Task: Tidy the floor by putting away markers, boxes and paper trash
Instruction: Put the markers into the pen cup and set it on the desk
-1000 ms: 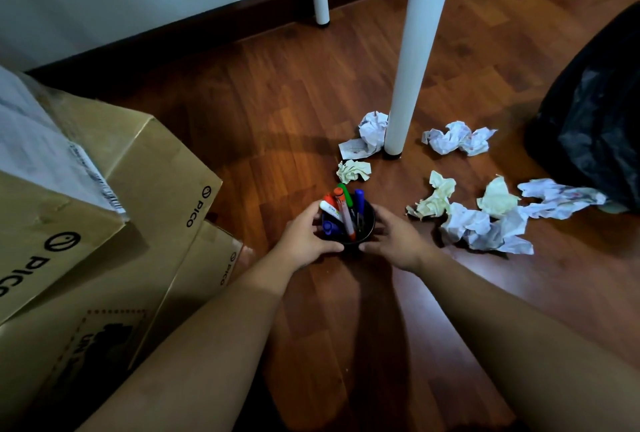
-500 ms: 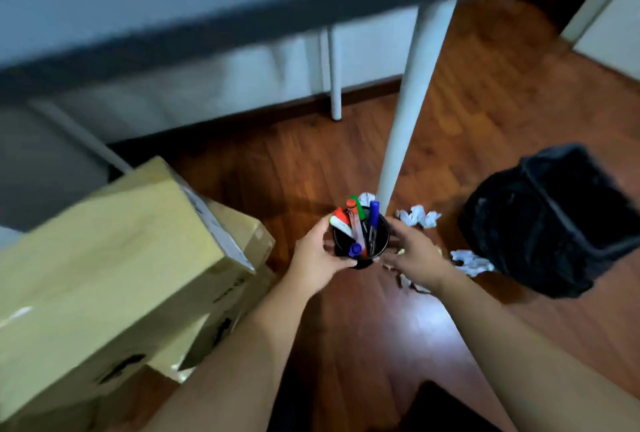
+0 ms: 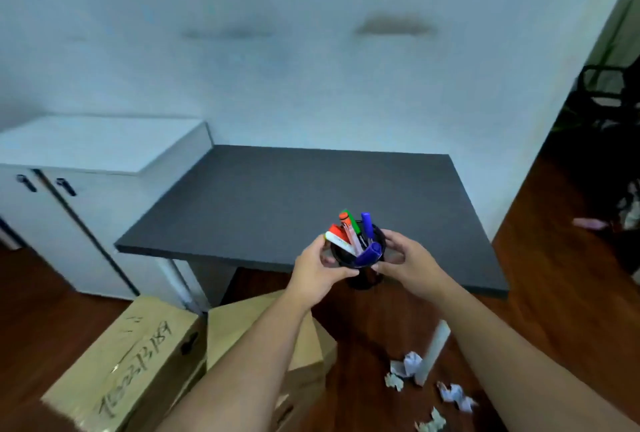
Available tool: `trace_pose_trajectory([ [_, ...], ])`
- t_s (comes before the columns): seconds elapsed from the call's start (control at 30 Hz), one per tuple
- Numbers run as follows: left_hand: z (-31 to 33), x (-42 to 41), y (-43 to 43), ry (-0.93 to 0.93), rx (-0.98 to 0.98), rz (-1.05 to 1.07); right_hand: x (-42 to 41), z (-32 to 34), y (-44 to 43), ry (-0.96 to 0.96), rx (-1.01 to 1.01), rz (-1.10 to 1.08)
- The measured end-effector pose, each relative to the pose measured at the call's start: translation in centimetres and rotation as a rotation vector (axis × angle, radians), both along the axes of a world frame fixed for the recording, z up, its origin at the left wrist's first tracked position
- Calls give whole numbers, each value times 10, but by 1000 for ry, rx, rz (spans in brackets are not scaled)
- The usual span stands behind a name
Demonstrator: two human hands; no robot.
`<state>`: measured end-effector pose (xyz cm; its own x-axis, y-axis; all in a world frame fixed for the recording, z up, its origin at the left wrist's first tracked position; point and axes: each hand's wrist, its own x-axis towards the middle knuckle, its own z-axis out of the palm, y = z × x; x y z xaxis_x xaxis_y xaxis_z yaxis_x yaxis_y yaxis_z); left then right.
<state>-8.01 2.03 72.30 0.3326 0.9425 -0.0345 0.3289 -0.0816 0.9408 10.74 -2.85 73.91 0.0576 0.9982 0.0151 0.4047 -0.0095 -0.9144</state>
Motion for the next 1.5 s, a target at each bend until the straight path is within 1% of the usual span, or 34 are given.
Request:
trace_pose_trajectory([
  [0.13, 33, -56, 31, -10, 41, 112, -57, 21, 51, 34, 53, 113],
  [0.27, 52, -118, 80, 5, 77, 171, -122, 31, 113, 95, 38, 190],
  [0.43, 51, -176, 152, 105, 119, 226, -182, 29, 192, 108, 33, 227],
  [0.57, 42, -201, 199, 89, 78, 292, -211, 17, 245, 103, 18, 245],
  [0.73, 27, -207, 255, 69, 40, 370, -223, 4, 314, 106, -15, 247],
  [0.9, -6, -192, 306, 93, -44, 455, -214, -31, 381, 63, -145, 313],
  [1.0, -26, -179, 348, 104, -89, 497, -204, -54, 434, 54, -165, 332],
  [1.13, -48, -169, 418, 109, -67, 539, -197, -74, 507, 64, -157, 350],
  [1.3, -73, -158, 503, 130, -37, 557, -191, -99, 591, 85, -138, 321],
  [1.5, -93, -152, 560, 112, 3, 582, -191, -126, 640, 32, -161, 245],
])
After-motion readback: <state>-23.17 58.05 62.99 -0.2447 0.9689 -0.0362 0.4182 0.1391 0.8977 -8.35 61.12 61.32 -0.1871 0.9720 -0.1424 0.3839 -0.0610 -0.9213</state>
